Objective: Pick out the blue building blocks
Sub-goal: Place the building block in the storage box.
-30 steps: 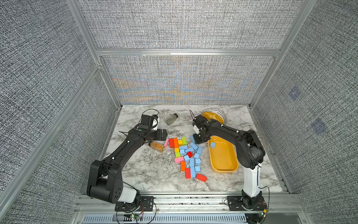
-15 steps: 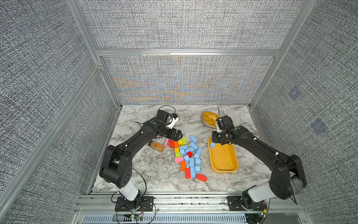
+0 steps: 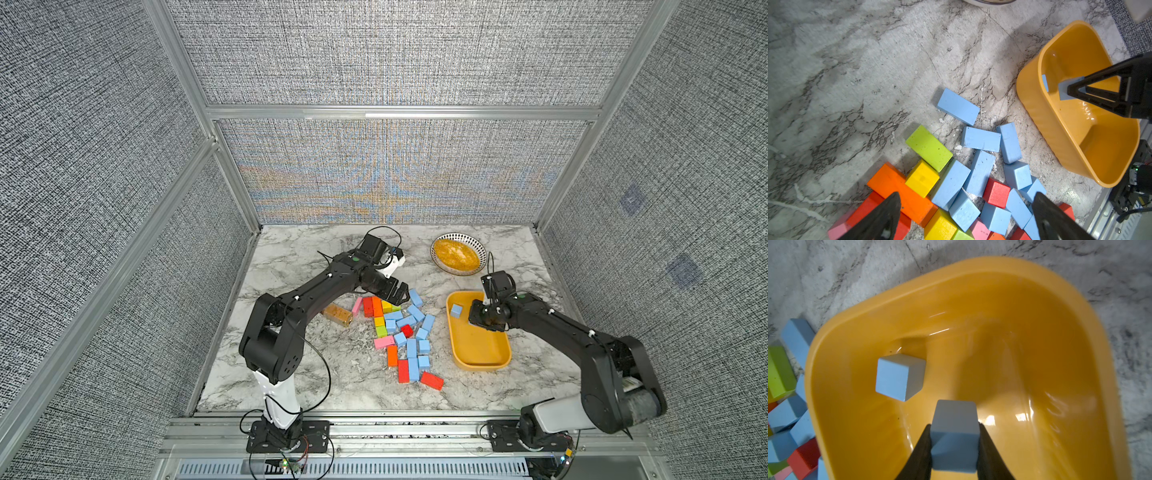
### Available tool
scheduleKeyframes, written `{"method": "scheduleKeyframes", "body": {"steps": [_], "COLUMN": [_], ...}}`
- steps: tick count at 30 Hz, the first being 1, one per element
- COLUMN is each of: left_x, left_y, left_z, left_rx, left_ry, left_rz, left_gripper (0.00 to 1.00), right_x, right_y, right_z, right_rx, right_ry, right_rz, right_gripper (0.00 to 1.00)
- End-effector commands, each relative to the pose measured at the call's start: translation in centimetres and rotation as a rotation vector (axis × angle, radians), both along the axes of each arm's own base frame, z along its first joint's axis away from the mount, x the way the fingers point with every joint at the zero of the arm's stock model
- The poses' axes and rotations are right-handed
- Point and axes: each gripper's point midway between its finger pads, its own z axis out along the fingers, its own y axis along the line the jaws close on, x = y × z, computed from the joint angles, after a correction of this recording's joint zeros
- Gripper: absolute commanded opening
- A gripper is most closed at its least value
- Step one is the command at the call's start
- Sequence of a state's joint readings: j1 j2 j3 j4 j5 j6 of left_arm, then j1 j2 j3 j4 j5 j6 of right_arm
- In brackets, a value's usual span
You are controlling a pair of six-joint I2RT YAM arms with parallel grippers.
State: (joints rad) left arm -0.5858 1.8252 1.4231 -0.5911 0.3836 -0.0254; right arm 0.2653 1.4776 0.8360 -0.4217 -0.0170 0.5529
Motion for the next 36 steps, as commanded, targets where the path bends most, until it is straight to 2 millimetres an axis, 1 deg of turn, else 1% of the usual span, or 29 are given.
{"method": "scheduleKeyframes", "body": {"steps": [1,3,6,9,10,12,14,16,19,22,25,29,32,34,36], "left_x": [-0.4,-0.6,-0.6,-0.4,-0.4,-0.3,-0.2,-0.2,-0.1,0.3,0.9,0.8,0.6,0.6,0.6], "left_y": [0.1,0.1,0.3,0.4,0.4,0.4,0.5,0.6,0.9,1.5,2.4,2.6,2.8,2.8,2.8], "left_z": [-0.1,0.0,0.0,0.0,0.1,0.2,0.3,0.4,0.6,0.9,1.0,0.8,0.8,1.0,1.4], "left_rx": [0.024,0.026,0.033,0.040,0.041,0.045,0.051,0.054,0.068,0.094,0.131,0.142,0.142,0.138,0.129], "left_ry": [-0.005,-0.007,-0.012,-0.017,-0.019,-0.025,-0.029,-0.033,-0.047,-0.074,-0.090,-0.093,-0.092,-0.096,-0.100], "left_rz": [-0.019,-0.022,-0.019,-0.015,-0.014,-0.014,-0.011,-0.008,-0.007,0.016,0.077,0.080,0.080,0.083,0.086], "left_gripper": [1.00,1.00,1.00,1.00,1.00,1.00,1.00,1.00,1.00,1.00,1.00,1.00,1.00,1.00,1.00], "right_x": [1.7,2.2,2.9,3.4,3.5,3.9,4.2,4.4,4.0,3.5,3.2,4.0,4.6,4.9,5.1], "right_y": [0.7,0.8,1.3,2.0,2.3,2.7,2.4,1.9,1.1,0.2,-0.9,-1.4,-2.1,-2.4,-2.4], "right_z": [-0.1,-0.5,-0.9,-0.8,-0.5,0.4,1.6,2.8,3.9,4.2,3.2,1.8,0.6,-0.2,-0.9], "right_rx": [0.005,-0.004,0.008,0.030,0.042,0.046,0.023,-0.005,-0.052,-0.083,-0.080,-0.093,-0.136,-0.163,-0.172], "right_ry": [-0.029,-0.023,-0.012,-0.017,-0.023,-0.043,-0.062,-0.074,-0.061,-0.047,-0.018,0.013,0.046,0.070,0.083], "right_rz": [0.046,0.059,0.086,0.113,0.126,0.149,0.151,0.155,0.162,0.146,0.096,0.045,0.013,0.008,0.020], "right_gripper": [0.21,0.22,0.23,0.26,0.28,0.36,0.43,0.48,0.51,0.51,0.49,0.37,0.27,0.23,0.22]}}
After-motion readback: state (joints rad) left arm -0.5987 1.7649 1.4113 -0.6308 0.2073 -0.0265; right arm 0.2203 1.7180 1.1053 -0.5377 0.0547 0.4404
